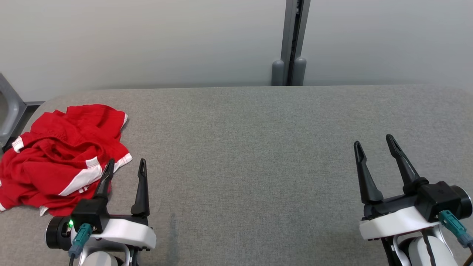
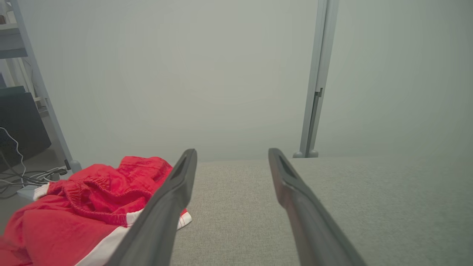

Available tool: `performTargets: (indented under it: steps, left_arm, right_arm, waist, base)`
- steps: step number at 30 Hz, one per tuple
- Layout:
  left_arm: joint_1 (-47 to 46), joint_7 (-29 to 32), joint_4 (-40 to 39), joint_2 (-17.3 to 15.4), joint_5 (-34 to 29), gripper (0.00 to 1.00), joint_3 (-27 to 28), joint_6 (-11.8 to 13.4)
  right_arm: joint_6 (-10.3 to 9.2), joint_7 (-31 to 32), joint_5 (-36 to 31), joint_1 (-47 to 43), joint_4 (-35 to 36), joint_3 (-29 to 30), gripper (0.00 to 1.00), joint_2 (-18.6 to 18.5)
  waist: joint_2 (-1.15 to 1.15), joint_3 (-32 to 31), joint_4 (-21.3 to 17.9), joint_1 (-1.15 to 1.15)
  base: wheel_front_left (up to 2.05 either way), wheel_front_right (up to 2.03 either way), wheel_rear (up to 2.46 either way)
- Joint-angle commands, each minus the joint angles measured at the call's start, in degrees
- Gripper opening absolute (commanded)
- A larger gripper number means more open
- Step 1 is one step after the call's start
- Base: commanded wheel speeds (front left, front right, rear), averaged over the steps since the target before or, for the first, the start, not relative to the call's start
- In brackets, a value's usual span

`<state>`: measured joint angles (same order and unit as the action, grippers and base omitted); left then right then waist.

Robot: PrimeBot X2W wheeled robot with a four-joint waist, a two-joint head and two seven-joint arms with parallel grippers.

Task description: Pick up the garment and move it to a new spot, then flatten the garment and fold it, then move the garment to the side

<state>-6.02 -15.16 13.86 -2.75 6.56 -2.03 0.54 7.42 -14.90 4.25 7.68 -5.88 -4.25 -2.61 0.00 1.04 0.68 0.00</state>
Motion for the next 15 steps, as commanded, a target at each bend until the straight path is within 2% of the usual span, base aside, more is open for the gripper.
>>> performTargets:
  steps: [1,15]
  left_arm:
    - [0.1,-0.1,0.3,-0.3,0.0,1.0,0.3,-0.2]
    - [0.1,-0.1,0.9,-0.2,0.4,1.0,1.4,-0.2]
  right_arm:
    - [0.13,-0.4,0.1,-0.3,0.0,-0.1,1.0,-0.5]
    - [0.13,-0.4,0.4,-0.5,-0.2,-0.4,1.0,-0.5]
  waist:
    - [0.0,0.0,0.4,0.0]
    - [0.0,-0.6,5.8,0.0]
  base:
    - [0.0,0.0,0.0]
    - [0.0,0.0,0.0]
